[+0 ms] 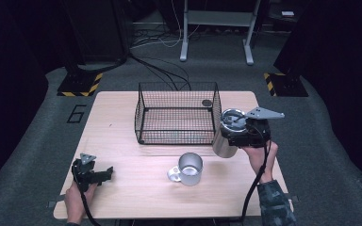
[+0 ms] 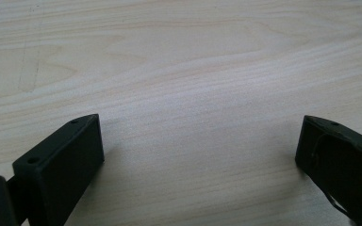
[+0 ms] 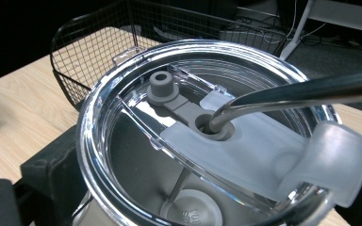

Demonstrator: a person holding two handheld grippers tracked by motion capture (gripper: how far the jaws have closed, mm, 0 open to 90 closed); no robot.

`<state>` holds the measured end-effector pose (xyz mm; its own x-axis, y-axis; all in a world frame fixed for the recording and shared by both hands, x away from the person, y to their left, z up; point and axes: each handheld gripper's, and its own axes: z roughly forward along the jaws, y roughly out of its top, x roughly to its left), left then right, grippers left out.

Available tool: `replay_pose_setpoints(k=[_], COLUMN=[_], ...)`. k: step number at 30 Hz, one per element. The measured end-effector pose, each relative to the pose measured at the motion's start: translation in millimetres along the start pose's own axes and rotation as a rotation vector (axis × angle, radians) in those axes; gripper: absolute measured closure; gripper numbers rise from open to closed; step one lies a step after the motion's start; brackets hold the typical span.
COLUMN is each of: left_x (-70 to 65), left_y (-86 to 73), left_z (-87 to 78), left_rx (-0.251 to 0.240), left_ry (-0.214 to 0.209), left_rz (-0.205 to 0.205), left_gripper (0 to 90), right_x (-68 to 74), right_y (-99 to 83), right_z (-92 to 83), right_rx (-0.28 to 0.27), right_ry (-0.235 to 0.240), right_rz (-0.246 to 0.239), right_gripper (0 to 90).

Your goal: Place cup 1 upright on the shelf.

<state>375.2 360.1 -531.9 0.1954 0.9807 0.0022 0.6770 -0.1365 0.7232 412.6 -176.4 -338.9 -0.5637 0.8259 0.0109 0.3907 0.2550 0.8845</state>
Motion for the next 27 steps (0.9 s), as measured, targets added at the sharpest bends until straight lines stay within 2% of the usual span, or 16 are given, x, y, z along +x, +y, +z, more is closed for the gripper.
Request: replay_pose_setpoints(k=[13, 27], left_x=[-0.1, 0.0], left_y=[0.0, 0.0], left_z=[0.1, -0.1], left_rx=[-0.001, 0.001], left_ry=[0.000, 0.000], left_rz=[-0.001, 0.001], left_gripper=[1.5, 1.5], right_x=[6.6, 8.4], right_y=[19.1, 39.8], right_z=[1.1, 5.2], right_rx=[-0.018, -0.019], right_ry=[0.016, 0.028], right_rz=[-0.029, -0.036], right_gripper=[3.4, 3.4])
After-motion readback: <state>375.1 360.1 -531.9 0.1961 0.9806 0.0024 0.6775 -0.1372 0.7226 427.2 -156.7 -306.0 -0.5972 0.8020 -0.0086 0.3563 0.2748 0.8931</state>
